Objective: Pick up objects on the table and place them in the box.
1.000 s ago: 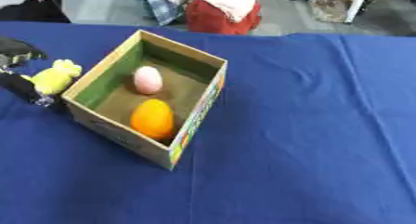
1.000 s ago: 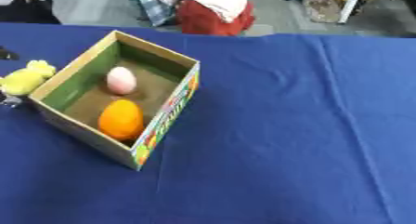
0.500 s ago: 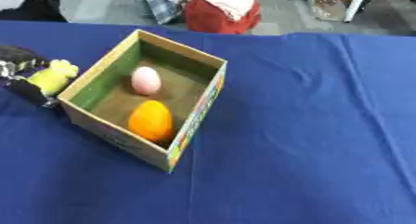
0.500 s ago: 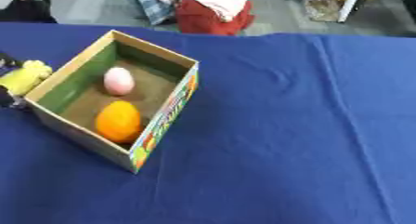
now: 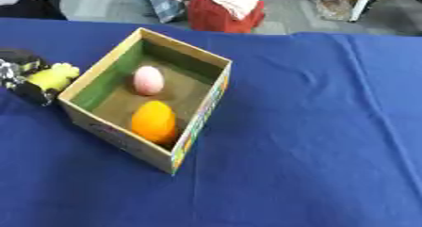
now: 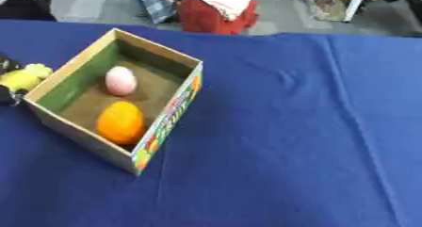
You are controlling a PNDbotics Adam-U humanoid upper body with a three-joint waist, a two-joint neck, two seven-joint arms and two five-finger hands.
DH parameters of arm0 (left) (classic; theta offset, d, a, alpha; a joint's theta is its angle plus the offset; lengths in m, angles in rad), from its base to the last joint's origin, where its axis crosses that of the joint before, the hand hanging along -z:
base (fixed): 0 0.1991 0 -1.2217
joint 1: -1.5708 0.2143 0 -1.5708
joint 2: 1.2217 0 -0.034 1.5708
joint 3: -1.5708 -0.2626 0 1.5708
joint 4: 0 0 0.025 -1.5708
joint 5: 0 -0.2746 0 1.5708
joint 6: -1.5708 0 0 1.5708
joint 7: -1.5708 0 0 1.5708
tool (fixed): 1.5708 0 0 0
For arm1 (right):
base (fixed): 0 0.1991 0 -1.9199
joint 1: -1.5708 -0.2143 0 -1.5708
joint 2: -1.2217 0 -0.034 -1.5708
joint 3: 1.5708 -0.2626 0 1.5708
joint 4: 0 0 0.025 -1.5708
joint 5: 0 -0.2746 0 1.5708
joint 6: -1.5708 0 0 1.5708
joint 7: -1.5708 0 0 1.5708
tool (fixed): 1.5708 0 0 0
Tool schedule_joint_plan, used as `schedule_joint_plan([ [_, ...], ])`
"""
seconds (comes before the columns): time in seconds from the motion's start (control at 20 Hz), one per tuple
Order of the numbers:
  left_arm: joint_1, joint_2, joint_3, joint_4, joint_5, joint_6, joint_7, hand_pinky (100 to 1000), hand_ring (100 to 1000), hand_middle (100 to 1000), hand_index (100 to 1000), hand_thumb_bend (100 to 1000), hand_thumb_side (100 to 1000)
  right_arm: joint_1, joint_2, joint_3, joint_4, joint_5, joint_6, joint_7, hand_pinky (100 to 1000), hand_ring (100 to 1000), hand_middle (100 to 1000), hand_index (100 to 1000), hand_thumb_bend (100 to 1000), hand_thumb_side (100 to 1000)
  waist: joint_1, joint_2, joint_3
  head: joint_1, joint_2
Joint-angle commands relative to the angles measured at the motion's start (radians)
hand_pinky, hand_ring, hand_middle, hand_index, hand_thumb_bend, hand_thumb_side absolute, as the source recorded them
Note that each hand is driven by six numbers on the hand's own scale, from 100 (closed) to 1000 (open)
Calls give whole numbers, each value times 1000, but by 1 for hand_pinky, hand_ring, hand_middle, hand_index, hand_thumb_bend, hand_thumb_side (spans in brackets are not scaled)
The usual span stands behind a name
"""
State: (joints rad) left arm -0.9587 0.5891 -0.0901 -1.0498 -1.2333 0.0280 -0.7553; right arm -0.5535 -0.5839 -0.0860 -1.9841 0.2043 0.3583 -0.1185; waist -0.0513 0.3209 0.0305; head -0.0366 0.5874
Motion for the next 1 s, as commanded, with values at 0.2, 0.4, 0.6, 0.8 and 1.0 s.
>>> schedule_joint_plan([
  [0.2,-20,19,-1,-11,-19,32,21,458,773,673,798,100,220,-4,-13,-14,-16,4,3,-3,592,748,707,874,601,959,4,-19,-2,5,-12],
  [0.4,-16,19,-3,-19,-100,56,103,271,600,476,639,100,155,-3,-8,-16,-16,1,5,-6,591,746,705,872,618,963,5,-20,-4,5,-13],
  [0.6,-12,14,-1,-2,-156,80,201,172,496,329,481,100,109,-3,-3,-18,-16,-2,5,-8,585,745,702,871,622,964,6,-22,-7,6,-13],
  [0.8,-10,16,2,-8,-190,133,325,100,410,223,327,100,173,-19,10,-14,-16,8,26,-4,583,743,686,869,622,967,7,-24,-6,4,-14],
  [1.0,-11,33,-6,-59,-228,191,426,100,344,165,254,100,190,-25,16,-12,-16,20,38,0,581,742,680,868,622,968,10,-26,-1,1,-10],
])
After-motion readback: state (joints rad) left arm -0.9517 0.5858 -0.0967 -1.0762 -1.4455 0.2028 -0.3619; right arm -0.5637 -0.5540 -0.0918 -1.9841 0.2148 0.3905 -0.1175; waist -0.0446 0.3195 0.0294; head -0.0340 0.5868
